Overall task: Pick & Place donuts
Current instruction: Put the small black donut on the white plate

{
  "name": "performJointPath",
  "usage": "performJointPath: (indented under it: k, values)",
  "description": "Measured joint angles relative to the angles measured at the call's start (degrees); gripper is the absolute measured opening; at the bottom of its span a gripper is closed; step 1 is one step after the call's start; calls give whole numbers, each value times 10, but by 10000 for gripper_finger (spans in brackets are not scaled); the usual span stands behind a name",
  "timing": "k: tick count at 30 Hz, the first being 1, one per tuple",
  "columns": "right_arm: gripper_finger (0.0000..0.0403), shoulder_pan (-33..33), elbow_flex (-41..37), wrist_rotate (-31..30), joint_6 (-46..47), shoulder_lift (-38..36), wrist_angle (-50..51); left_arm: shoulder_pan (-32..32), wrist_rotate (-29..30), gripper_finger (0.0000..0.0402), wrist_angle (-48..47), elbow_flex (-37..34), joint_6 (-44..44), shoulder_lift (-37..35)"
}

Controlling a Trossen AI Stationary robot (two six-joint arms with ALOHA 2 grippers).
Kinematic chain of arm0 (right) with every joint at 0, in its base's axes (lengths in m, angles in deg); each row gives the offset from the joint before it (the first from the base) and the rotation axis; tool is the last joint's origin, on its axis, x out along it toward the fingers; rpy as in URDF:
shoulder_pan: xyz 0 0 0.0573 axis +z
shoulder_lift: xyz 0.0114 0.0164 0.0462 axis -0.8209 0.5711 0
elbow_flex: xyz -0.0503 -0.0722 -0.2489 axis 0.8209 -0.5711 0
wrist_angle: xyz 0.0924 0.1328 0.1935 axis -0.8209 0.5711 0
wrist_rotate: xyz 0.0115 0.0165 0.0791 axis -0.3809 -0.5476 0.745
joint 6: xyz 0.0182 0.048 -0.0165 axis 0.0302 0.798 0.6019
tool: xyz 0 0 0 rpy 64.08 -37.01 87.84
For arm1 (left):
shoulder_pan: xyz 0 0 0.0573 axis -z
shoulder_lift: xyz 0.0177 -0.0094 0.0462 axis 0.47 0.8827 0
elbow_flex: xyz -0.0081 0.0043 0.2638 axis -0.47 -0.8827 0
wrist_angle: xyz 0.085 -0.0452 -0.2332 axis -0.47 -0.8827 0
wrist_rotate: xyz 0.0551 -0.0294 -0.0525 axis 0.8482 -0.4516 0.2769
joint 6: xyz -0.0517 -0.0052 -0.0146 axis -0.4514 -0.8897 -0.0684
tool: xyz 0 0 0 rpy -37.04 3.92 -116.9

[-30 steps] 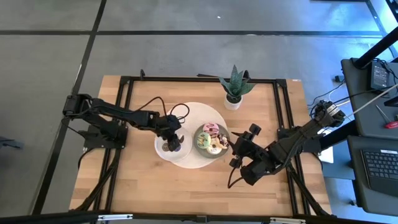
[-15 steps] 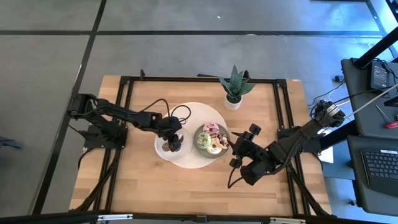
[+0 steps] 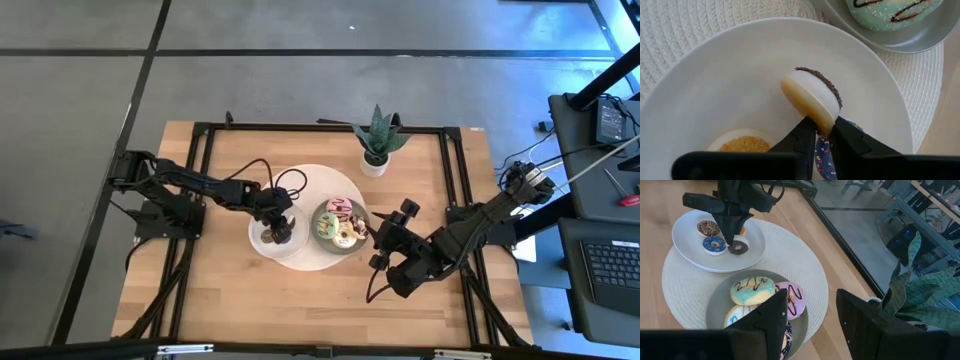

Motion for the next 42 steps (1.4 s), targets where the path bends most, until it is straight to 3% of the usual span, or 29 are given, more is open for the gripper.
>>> performJointPath:
  k: [10, 30, 42]
  values:
    - [171, 0, 0, 0, -13, 0, 0, 0, 0, 47, 0, 0, 0, 0]
    - [171, 0, 0, 0, -12, 0, 0, 0, -1, 101, -10, 0, -15, -6]
    - [171, -1, 0, 0, -13, 0, -5, -4, 4, 104, -25, 0, -15, -39]
